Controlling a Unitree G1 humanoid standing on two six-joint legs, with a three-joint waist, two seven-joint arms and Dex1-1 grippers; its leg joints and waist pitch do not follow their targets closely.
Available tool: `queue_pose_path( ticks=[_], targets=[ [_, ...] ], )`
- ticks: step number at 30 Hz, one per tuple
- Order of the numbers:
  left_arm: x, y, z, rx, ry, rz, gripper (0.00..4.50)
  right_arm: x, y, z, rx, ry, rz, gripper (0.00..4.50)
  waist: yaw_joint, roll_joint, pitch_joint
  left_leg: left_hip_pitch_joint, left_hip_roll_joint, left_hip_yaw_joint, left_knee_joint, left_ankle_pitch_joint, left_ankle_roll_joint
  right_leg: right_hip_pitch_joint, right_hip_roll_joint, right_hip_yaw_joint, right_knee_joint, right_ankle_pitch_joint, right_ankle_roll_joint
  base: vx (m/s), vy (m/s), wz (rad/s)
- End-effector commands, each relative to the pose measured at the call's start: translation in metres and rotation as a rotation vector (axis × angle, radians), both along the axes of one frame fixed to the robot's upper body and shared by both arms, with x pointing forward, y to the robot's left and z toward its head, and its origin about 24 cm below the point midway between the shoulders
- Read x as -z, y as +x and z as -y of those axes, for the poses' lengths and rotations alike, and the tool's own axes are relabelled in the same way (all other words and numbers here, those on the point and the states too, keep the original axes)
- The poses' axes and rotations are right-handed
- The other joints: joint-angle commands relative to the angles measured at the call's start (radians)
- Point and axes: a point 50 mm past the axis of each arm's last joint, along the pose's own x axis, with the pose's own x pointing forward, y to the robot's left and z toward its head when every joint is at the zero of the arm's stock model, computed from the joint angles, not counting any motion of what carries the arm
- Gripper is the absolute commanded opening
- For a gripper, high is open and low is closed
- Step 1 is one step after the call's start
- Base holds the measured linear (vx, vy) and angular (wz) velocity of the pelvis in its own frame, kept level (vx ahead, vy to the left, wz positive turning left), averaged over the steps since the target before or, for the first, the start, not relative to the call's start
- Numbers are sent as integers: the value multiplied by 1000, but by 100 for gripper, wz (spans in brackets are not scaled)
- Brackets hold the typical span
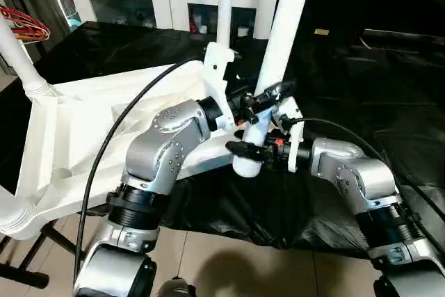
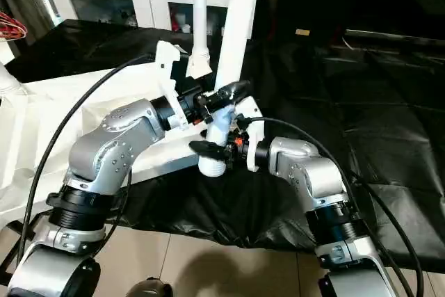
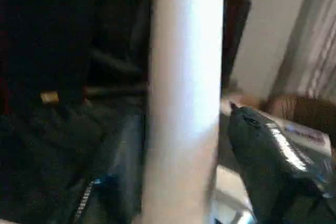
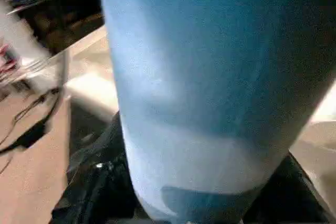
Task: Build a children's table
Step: Insert table leg to table base
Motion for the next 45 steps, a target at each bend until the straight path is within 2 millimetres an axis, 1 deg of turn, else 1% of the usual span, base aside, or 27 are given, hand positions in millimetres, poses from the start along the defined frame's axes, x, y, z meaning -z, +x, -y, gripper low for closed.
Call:
queue_pose_path(
  ticks=[1,5,6,8,9,10,11,13,14,15,16,18,19,21,22,23,24,25,29,30,32,34,36,38,40,41,45],
  targets=[
    [-11,5,-5,-30,-45,26,296,-5,7,11,98,16,37,195,-2,-6,-81,24,36,-14,-69,-211,-18,56,-56,37,-65,-182,-181,0,0,0],
    [-4,16,-14,-100,-4,-13,296,-3,12,24,216,13,39,195,-3,-5,-82,25,34,-13,-69,-205,-14,56,-54,36,-65,-184,-169,0,0,0],
    [-1,18,-16,-115,13,-22,296,-2,13,26,236,10,40,195,-3,1,-83,24,33,-14,-68,-204,-14,55,-54,36,-64,-183,-167,0,0,0],
    [9,25,-22,-165,90,-48,296,0,16,35,299,2,42,195,-6,-2,-83,26,30,-14,-70,-206,-18,54,-49,36,-66,-191,-150,0,0,0],
    [26,30,-27,-191,247,-47,296,1,18,45,372,-17,52,195,-7,-2,-84,25,30,-14,-69,-204,-19,56,-50,36,-65,-188,-149,0,0,0],
    [42,30,-28,-163,384,-26,296,1,19,51,414,-34,64,195,-7,7,-83,27,30,-16,-72,-214,-24,51,-49,36,-73,-208,-127,0,0,0],
    [43,30,-28,-161,392,-25,296,1,19,52,416,-35,65,195,-7,5,-85,29,29,-17,-72,-212,-29,53,-48,36,-71,-212,-113,0,0,0],
    [68,26,-26,-70,512,-55,296,1,20,62,483,-68,89,195,-7,11,-88,28,30,-16,-71,-203,-35,53,-50,37,-65,-186,-124,0,0,0],
    [73,27,-25,-58,526,-65,296,1,20,64,495,-78,96,195,-9,12,-87,28,29,-14,-70,-198,-38,53,-49,36,-65,-164,-137,0,0,0],
    [79,27,-23,-36,549,-84,296,0,19,65,501,-79,102,195,-6,20,-89,30,30,-15,-68,-200,-39,51,-51,37,-61,-136,-157,0,0,0],
    [79,27,-23,-36,549,-84,296,0,19,65,501,-79,102,195,-7,16,-88,28,29,-14,-69,-205,-36,53,-49,36,-63,-130,-163,0,0,0],
    [93,29,-20,3,595,-120,296,-2,18,66,513,-78,113,195,-5,19,-87,27,29,-15,-69,-224,-29,57,-53,36,-64,-125,-182,0,0,0],
    [95,30,-20,4,601,-127,296,-1,17,67,516,-79,115,195,-5,16,-86,27,29,-14,-70,-229,-27,57,-52,36,-66,-129,-181,0,0,0],
    [98,31,-19,12,614,-132,296,-1,17,67,519,-81,116,195,-6,22,-87,28,30,-17,-71,-249,-28,59,-55,34,-65,-143,-186,0,0,0],
    [100,31,-18,20,625,-131,296,-1,17,68,523,-82,118,195,-8,17,-85,24,27,-16,-70,-248,-22,62,-56,34,-69,-158,-184,0,0,0],
    [104,33,-18,23,643,-138,296,0,17,68,529,-85,121,195,-7,28,-87,25,30,-18,-70,-247,-20,61,-58,35,-66,-163,-189,0,0,0],
    [107,33,-17,33,666,-140,278,0,17,69,535,-87,123,195,-10,21,-84,26,25,-14,-68,-252,-10,60,-56,34,-76,-194,-180,0,0,0],
    [111,34,-17,34,683,-150,278,1,16,70,539,-90,124,195,-6,29,-87,25,25,-16,-67,-239,-6,61,-59,35,-74,-203,-176,0,0,0],
    [118,36,-19,24,725,-171,250,1,14,72,547,-93,125,195,-5,29,-89,21,29,-16,-65,-207,12,62,-59,34,-69,-168,-191,0,0,0],
    [120,35,-21,26,739,-181,250,1,14,72,549,-93,125,195,-5,37,-90,21,28,-17,-64,-207,14,61,-57,33,-69,-163,-194,0,0,0],
    [124,34,-23,34,746,-205,226,1,14,73,550,-94,124,195,-7,33,-89,22,27,-15,-64,-220,20,61,-56,32,-71,-167,-201,0,0,0],
    [125,34,-23,41,740,-216,217,2,14,72,549,-95,124,195,-6,36,-89,22,29,-16,-64,-223,21,60,-58,32,-71,-181,-206,0,0,0],
    [126,33,-24,54,722,-234,210,2,14,72,546,-97,123,195,-5,32,-87,23,31,-16,-66,-228,21,60,-58,32,-72,-193,-208,0,0,0],
    [128,33,-25,69,716,-241,180,2,15,71,541,-99,124,195,-4,34,-87,22,31,-16,-66,-230,22,59,-59,32,-73,-204,-207,0,0,0],
    [129,33,-27,68,726,-237,175,2,16,70,536,-98,125,195,-4,34,-87,23,31,-16,-67,-233,21,59,-60,33,-74,-208,-203,0,0,0],
    [130,33,-28,67,729,-236,165,1,16,69,533,-95,126,195,-3,29,-87,23,30,-16,-67,-231,24,59,-60,32,-74,-212,-200,0,0,0],
    [130,33,-28,77,733,-238,131,0,17,69,529,-95,128,195,-4,30,-86,23,32,-16,-68,-233,24,57,-61,33,-75,-222,-199,0,0,0]
  ],
)
